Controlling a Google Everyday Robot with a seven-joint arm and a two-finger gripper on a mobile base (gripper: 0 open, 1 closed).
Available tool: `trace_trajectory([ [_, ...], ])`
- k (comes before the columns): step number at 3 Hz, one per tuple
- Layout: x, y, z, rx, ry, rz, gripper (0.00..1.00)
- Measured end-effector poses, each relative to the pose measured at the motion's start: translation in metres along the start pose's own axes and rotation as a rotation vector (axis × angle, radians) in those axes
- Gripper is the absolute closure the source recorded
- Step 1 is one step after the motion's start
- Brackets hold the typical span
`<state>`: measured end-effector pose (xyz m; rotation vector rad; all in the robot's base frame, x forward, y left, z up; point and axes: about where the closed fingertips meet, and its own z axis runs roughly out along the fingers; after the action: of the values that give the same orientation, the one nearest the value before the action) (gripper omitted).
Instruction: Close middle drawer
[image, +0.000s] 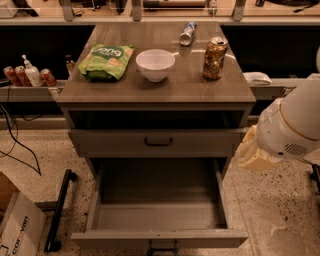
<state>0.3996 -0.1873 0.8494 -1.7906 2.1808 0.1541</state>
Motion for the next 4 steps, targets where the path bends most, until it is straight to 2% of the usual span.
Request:
trace_trajectory([
  [1,0.0,0.0,0.0,0.0,0.0,0.0,1.0],
  [2,0.0,0.002,0.014,0.025,0.021,0.004,1.0],
  [3,0.0,0.008,0.038,0.055,0.03,-0.004,1.0],
  [4,0.002,0.014,0.06,0.055,0.028,0.0,1.0],
])
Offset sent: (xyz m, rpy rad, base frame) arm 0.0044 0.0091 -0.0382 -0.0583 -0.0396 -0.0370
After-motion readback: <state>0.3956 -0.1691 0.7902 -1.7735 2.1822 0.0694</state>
